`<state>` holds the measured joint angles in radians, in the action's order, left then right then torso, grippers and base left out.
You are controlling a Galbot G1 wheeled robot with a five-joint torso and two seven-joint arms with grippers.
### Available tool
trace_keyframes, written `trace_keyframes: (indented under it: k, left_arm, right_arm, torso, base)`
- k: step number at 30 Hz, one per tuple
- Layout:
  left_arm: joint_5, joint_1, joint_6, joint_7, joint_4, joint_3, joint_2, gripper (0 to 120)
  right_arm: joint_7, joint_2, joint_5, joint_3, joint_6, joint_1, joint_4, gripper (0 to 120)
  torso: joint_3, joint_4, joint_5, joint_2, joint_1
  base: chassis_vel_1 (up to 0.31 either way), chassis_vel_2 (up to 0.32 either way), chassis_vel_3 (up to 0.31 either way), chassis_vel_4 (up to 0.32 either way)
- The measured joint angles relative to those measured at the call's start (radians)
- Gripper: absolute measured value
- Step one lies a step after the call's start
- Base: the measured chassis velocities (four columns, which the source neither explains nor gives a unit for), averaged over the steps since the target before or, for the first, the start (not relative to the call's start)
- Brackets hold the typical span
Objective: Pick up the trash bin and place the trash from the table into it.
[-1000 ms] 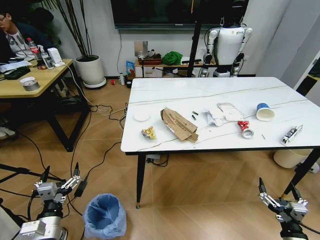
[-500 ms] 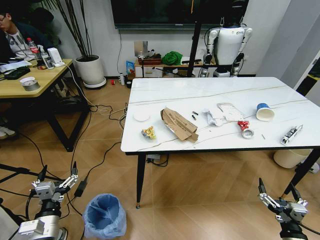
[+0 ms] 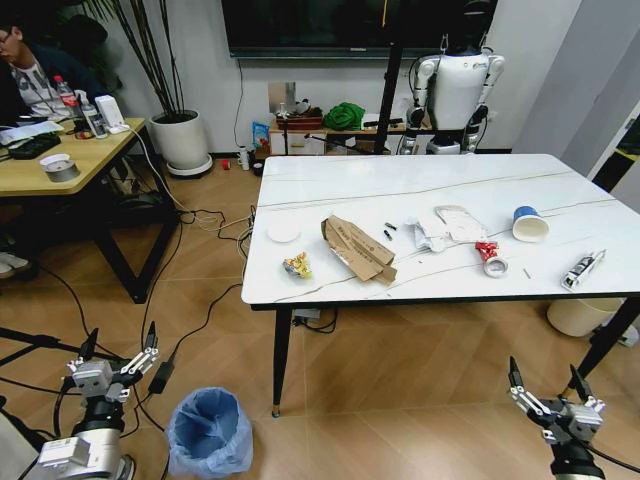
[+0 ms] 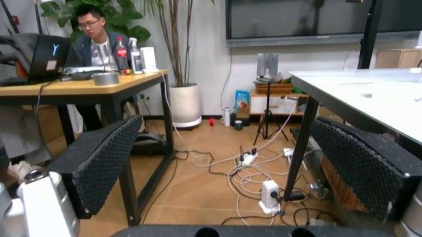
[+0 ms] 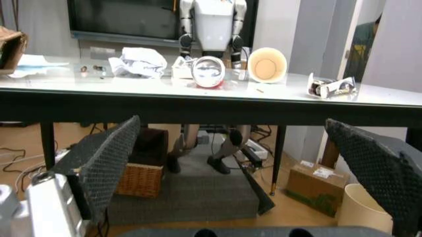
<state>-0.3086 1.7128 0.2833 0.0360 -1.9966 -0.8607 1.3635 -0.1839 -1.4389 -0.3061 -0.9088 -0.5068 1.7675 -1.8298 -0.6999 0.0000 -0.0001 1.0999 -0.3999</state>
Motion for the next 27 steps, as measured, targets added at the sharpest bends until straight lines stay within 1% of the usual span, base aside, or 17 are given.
trace_keyframes:
  k: [8, 12, 14, 16, 22, 26, 27]
  left_arm:
    - [-0.004, 0.006, -0.011, 0.006, 0.003, 0.005, 0.000, 100]
    - [-0.014, 0.006, -0.017, 0.010, 0.004, 0.006, -0.009, 100]
    - [-0.014, 0.006, -0.017, 0.011, 0.004, 0.006, -0.010, 100]
    - [-0.014, 0.007, -0.018, 0.013, 0.004, 0.007, -0.009, 100]
    - [-0.013, 0.007, -0.019, 0.014, 0.003, 0.011, -0.006, 100]
    - [-0.009, 0.007, -0.020, 0.015, 0.003, 0.015, -0.001, 100]
    - [-0.010, 0.007, -0.020, 0.016, 0.003, 0.015, 0.000, 100]
  right_arm:
    - [0.001, 0.000, -0.004, -0.001, 0.003, -0.011, -0.001, 100]
    - [0.001, -0.008, -0.006, -0.003, 0.003, -0.019, 0.001, 100]
    - [0.001, -0.009, -0.007, -0.003, 0.003, -0.019, 0.002, 100]
    - [0.001, -0.010, -0.007, -0.003, 0.003, -0.021, 0.005, 100]
    - [0.000, -0.010, -0.008, -0.003, 0.002, -0.022, 0.007, 100]
    - [0.000, -0.008, -0.011, -0.002, 0.003, -0.028, 0.007, 100]
    - [0.001, -0.007, -0.012, -0.001, 0.004, -0.030, 0.007, 100]
  torso:
    - [0.005, 0.0001, 0.0000, -0.009, 0.004]
    - [0.018, 0.0000, 0.0000, -0.034, 0.016]
    - [0.020, 0.0000, 0.0000, -0.037, 0.017]
    - [0.027, 0.0000, 0.0002, -0.050, 0.023]
    - [0.034, -0.0001, 0.0001, -0.063, 0.029]
    - [0.048, 0.0000, 0.0001, -0.087, 0.039]
    - [0.054, 0.0000, 0.0001, -0.099, 0.044]
  base:
    - [0.000, 0.000, 0.000, 0.000]
    - [0.000, 0.000, 0.000, 0.000]
    - [0.000, 0.000, 0.000, 0.000]
    - [0.000, 0.000, 0.000, 0.000]
    - [0.000, 0.000, 0.000, 0.000]
    - [0.000, 0.000, 0.000, 0.000]
    - [0.000, 0.000, 0.000, 0.000]
